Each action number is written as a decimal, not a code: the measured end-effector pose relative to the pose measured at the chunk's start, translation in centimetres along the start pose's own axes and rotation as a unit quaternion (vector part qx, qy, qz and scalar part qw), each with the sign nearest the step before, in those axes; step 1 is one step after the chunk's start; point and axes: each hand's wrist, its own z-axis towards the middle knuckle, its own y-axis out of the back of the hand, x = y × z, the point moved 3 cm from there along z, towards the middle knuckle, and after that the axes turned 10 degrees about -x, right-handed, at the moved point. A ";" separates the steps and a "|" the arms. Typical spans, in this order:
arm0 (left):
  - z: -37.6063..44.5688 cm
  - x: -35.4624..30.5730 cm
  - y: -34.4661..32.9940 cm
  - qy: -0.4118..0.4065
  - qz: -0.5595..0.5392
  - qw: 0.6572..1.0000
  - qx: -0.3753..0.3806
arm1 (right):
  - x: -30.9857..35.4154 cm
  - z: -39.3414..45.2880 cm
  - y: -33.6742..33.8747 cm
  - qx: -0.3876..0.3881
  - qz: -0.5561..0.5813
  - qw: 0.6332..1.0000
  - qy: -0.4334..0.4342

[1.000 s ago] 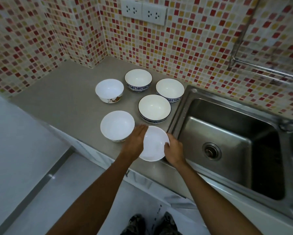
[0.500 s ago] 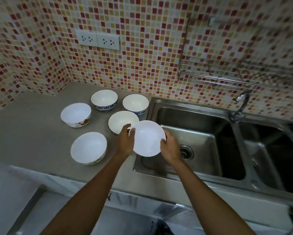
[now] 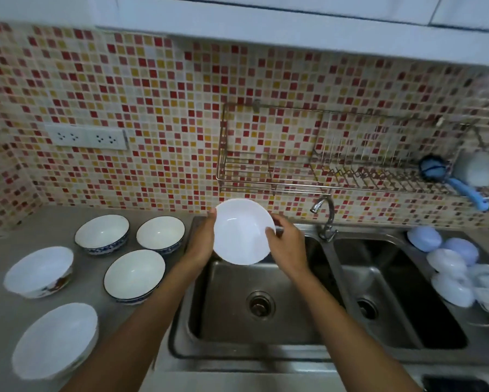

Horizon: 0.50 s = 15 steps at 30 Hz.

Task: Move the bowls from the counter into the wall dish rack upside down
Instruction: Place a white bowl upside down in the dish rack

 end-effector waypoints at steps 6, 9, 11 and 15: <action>1.0 -7.1 -4.8 -0.059 -0.046 0.996 0.040 | 1.8 6.1 5.0 -0.047 0.070 0.995 0.057; 1.9 -10.1 -7.0 -0.113 -0.034 0.993 0.022 | 1.5 9.6 6.7 -0.070 0.061 0.994 0.054; 2.6 -11.5 -8.5 -0.130 -0.027 0.991 0.009 | 0.9 12.0 7.8 -0.083 0.051 0.993 0.068; 4.1 -13.5 -11.2 -0.180 -0.003 0.984 -0.004 | -0.8 16.0 9.2 -0.102 0.019 0.991 0.089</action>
